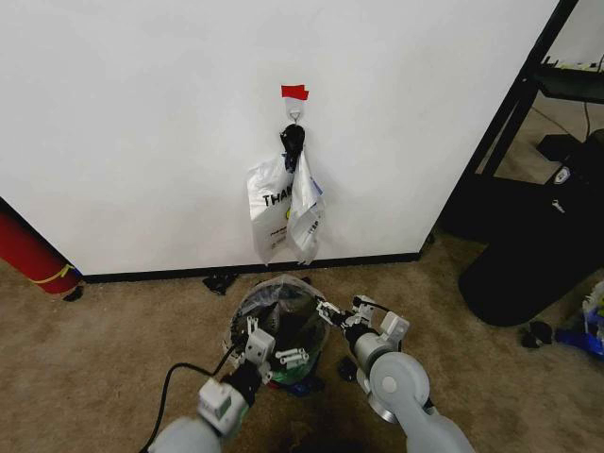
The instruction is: Pick up the garbage bag from the wall and place it over the trash bin.
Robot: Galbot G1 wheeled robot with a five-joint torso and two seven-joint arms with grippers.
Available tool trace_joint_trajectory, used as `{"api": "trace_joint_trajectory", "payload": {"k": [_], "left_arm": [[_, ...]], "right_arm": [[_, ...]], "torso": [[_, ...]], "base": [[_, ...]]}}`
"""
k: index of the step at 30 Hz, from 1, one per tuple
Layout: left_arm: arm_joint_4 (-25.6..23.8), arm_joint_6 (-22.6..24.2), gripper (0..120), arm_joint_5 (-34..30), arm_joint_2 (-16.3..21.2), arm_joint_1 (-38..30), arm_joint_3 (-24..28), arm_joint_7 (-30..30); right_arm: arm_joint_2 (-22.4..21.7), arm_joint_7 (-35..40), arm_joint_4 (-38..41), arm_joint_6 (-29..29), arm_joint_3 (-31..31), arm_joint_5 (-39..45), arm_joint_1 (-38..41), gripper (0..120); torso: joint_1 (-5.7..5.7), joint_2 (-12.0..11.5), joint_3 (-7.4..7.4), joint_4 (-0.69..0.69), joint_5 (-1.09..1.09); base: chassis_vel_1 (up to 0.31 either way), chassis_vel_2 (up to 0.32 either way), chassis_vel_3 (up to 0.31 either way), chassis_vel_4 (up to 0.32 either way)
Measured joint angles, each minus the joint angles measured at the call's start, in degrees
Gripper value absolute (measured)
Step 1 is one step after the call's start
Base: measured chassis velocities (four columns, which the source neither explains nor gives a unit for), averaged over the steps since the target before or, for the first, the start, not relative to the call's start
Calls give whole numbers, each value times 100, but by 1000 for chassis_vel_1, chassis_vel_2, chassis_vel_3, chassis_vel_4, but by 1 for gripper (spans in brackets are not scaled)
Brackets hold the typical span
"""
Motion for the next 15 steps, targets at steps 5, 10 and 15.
{"api": "trace_joint_trajectory", "payload": {"k": [5, 10, 15], "left_arm": [[174, 121, 100, -141, -80, -155, 190, -38], [377, 160, 100, -127, -201, -304, 401, -75], [684, 189, 100, -185, -414, -697, 769, -173]], "right_arm": [[7, 0, -26, -5, 1, -1, 35, 100], [2, 1, -31, -14, -10, 10, 66, 100], [-7, -2, -49, -30, -29, 14, 89, 100]], "torso": [[0, 0, 0, 1, 0], [0, 0, 0, 1, 0], [0, 0, 0, 0, 0]], "base": [[0, 0, 0, 0], [0, 0, 0, 0], [0, 0, 0, 0]]}}
